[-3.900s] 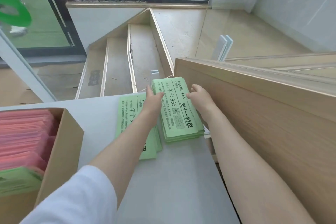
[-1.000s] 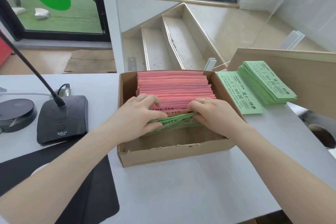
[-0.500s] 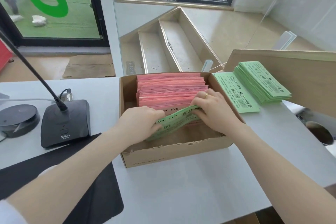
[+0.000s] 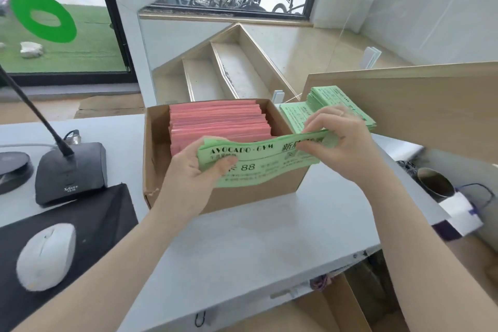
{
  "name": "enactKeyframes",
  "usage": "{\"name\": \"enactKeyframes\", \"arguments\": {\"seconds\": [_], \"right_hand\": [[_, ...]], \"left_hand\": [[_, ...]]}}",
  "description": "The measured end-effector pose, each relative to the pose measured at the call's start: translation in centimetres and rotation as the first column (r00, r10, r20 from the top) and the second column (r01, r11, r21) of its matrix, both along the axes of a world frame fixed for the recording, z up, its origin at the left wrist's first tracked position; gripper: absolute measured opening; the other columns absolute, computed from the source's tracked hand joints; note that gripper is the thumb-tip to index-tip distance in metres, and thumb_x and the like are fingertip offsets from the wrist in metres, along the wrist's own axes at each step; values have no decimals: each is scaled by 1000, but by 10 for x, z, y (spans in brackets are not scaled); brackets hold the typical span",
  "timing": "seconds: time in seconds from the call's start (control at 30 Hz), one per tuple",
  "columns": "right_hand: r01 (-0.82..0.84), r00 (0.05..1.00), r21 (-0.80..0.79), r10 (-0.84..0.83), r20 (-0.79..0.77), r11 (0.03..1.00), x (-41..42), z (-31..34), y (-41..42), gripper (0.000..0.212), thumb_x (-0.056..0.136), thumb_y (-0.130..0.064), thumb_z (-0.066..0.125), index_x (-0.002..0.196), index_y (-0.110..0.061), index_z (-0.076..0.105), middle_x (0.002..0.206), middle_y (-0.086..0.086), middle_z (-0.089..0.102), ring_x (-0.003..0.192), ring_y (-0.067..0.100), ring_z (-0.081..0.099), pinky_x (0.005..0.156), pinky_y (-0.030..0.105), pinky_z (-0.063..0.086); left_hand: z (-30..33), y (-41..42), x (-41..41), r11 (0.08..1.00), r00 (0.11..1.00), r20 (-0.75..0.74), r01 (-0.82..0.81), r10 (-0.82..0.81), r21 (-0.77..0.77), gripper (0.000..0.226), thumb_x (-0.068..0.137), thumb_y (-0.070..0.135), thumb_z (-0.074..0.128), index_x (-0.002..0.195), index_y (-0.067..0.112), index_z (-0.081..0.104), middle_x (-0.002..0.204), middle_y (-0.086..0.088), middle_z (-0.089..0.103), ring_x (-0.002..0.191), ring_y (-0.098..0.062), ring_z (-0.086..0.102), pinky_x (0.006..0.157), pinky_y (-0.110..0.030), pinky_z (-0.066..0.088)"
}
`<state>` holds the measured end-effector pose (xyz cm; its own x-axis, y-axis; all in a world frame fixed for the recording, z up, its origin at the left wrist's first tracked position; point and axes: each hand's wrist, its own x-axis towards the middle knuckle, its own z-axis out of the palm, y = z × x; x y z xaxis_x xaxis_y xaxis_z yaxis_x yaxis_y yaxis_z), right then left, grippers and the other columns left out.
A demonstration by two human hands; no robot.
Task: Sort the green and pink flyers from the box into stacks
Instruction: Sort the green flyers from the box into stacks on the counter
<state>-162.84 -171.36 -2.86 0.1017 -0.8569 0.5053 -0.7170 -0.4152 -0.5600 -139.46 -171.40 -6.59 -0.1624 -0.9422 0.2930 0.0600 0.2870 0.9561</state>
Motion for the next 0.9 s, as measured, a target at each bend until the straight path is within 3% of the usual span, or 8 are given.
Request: {"name": "enactKeyframes", "arguments": {"seconds": [0.07, 0.13, 0.2, 0.27, 0.4, 0.53, 0.7, 0.9], "right_hand": [[5, 996, 184, -21, 85, 983, -21, -20, 20, 22, 67, -20, 79, 63, -24, 58, 100, -11, 57, 99, 1, 52, 83, 8, 36], [-28, 973, 382, -62, 221, 924, -44, -45, 39, 23, 72, -6, 77, 66, -19, 58, 114, -6, 57, 103, 9, 57, 85, 14, 44], [-119, 908, 545, -131, 398, 830, -63, -68, 57, 18, 78, -1, 69, 83, -16, 60, 114, -1, 62, 99, 15, 63, 85, 27, 50], [-177, 847, 628, -208, 490, 758, -74, -90, 69, 28, 83, 0, 63, 105, -17, 57, 105, 1, 68, 95, 12, 65, 82, 24, 46], [-224, 793, 643, -246, 557, 733, -73, -118, 84, 29, 88, -1, 57, 112, -15, 57, 105, -2, 70, 99, 7, 64, 80, 18, 47], [-312, 768, 620, -194, 611, 720, -51, -128, 88, 25, 88, 1, 55, 111, -8, 59, 106, -4, 69, 94, 3, 65, 81, 16, 51], [-270, 698, 437, -138, 702, 858, -44, -126, 95, 16, 92, 1, 48, 99, -11, 56, 100, -3, 67, 90, 2, 64, 78, 14, 49], [-227, 770, 522, -177, 613, 822, -73, -142, 117, 22, 94, -7, 50, 105, -24, 58, 106, -12, 66, 98, 1, 63, 89, 24, 50]], "left_hand": [[-20, 20, -11, 1000, 999, 54, 3, -5, 19, 26, 83, -1, 62, 82, 25, 62, 74, 24, 69, 75, 7, 64, 64, -7, 47], [-42, 36, -20, 997, 998, 64, -20, 16, 72, 23, 83, -1, 61, 82, 22, 62, 72, 21, 69, 71, 6, 62, 64, -8, 46], [-66, 49, -24, 986, 998, 57, -42, 33, 161, 17, 84, -1, 61, 82, 16, 61, 71, 16, 69, 68, 3, 61, 63, -9, 46], [-85, 61, -25, 968, 996, 75, -68, 52, 243, 12, 85, 1, 61, 83, 13, 61, 73, 12, 70, 71, -3, 63, 64, -12, 48], [-107, 78, -25, 921, 996, 68, -72, 50, 382, 18, 86, 0, 59, 96, 15, 62, 86, 14, 73, 84, 0, 67, 71, -12, 51], [-113, 89, -32, 922, 993, 106, -93, 57, 377, 24, 89, 1, 55, 105, 19, 61, 92, 22, 70, 91, 5, 65, 74, -8, 48], [-103, 96, -48, 937, 985, 58, -171, 161, 304, 25, 93, 2, 49, 103, 20, 62, 91, 22, 70, 91, 8, 63, 76, -6, 47], [-123, 99, -61, 965, 855, 512, -197, 83, 174, 26, 98, 20, 42, 123, 19, 52, 109, 13, 59, 106, -10, 55, 84, -20, 39]]}}
